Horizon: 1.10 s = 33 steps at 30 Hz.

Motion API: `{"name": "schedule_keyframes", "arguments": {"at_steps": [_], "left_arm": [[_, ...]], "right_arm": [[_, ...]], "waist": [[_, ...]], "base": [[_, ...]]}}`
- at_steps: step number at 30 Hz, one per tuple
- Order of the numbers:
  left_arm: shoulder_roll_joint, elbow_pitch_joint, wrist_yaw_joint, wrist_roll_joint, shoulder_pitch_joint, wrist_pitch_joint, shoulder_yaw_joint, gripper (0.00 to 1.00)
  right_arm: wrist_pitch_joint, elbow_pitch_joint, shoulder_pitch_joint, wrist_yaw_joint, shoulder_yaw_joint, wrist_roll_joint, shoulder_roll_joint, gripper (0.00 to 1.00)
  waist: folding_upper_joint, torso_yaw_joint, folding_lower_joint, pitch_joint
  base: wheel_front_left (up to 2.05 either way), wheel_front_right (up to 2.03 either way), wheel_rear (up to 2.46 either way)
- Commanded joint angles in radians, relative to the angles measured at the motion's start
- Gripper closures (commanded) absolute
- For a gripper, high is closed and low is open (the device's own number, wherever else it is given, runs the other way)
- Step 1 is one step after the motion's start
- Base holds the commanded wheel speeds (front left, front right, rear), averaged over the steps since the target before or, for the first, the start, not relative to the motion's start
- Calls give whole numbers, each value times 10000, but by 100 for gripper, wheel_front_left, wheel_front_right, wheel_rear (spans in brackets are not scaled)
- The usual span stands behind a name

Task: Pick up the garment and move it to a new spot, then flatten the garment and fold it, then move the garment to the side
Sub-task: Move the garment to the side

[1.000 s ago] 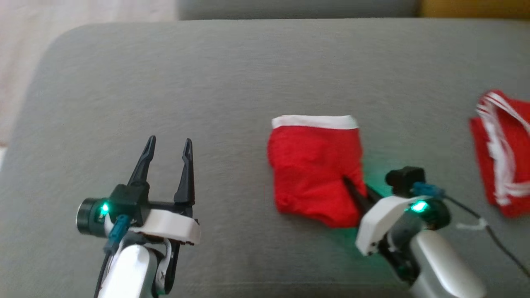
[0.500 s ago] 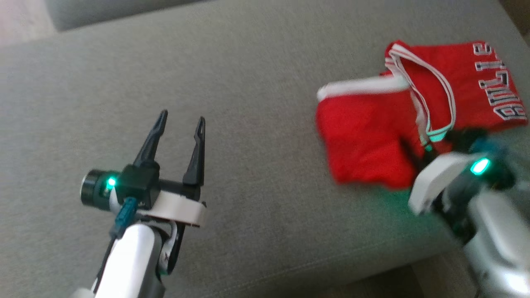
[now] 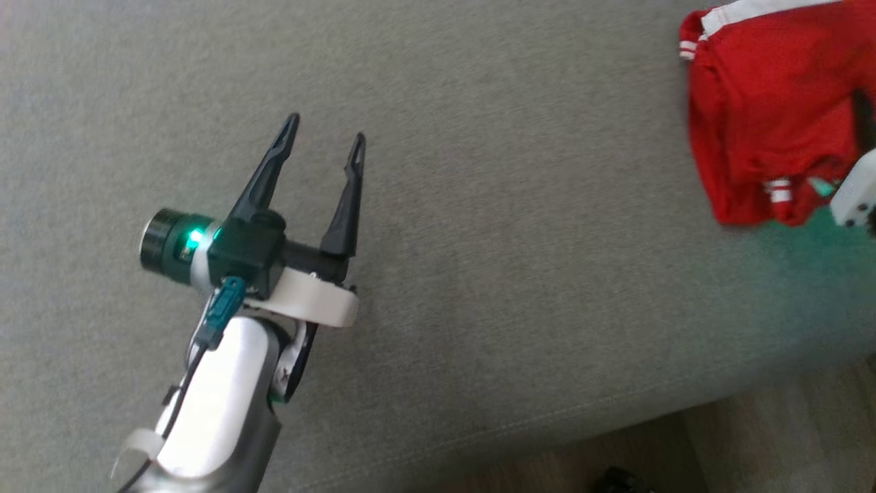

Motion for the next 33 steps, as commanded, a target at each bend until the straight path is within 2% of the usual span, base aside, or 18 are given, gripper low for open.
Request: {"name": "schedule_keyframes", "arguments": {"at_steps": [1,2,3,4,5,10,12,18,22,26,30,33], "left_arm": [[91,-321,-38,104,-429,-13,164,0],[78,-315,-47,113,-495,-17,136,0],[61,-304,-56,120,-556,-22,106,0],[44,-292,-63,124,-612,-26,79,0],[26,-280,-72,127,-664,-30,48,0],[-28,-203,-69,91,-734,-47,-9,0],[-67,-129,-39,26,-690,-56,-11,0],[-104,-124,139,-111,-335,-61,128,0],[-18,-104,349,-272,256,-62,404,0],[64,-97,582,-475,960,-63,726,0],[99,-85,760,-633,1547,-63,957,0],[125,-86,883,-734,1885,-64,1123,0]], "right_arm": [[-286,99,-467,33,-93,-172,-369,100],[-375,340,-607,33,-188,-266,-402,98],[-480,567,-724,33,-265,-389,-439,74],[-633,788,-835,33,-407,-468,-446,23],[-758,1041,-922,33,-539,-613,-493,0],[-1362,1886,-1071,33,-1138,-1365,-498,0],[-1806,2319,-964,33,-1673,-1835,-401,0],[-3045,2015,-216,33,-2548,-2207,155,0],[-3509,780,973,33,-2956,-2406,1006,0],[-3599,-1212,2420,33,-3002,-2633,2111,0],[-3153,-3292,3837,33,-2606,-2757,3190,0],[-2754,-4635,4622,33,-2209,-2720,3630,0]], "waist": [[0,288,-1,324],[0,344,-1,395],[0,402,-1,455],[0,452,-1,503],[0,508,-1,544],[0,630,-1,497],[0,725,-1,321],[0,892,-1,-289],[0,971,-1,-950],[0,1102,-1,-1549],[0,1452,-1,-2050],[0,1773,-1,-2361]], "base": [[0,0,0],[0,0,0],[0,0,0],[0,0,0],[0,0,0],[0,0,0],[0,0,0],[0,0,0],[0,0,0],[0,0,0],[0,0,0],[0,0,0]]}}
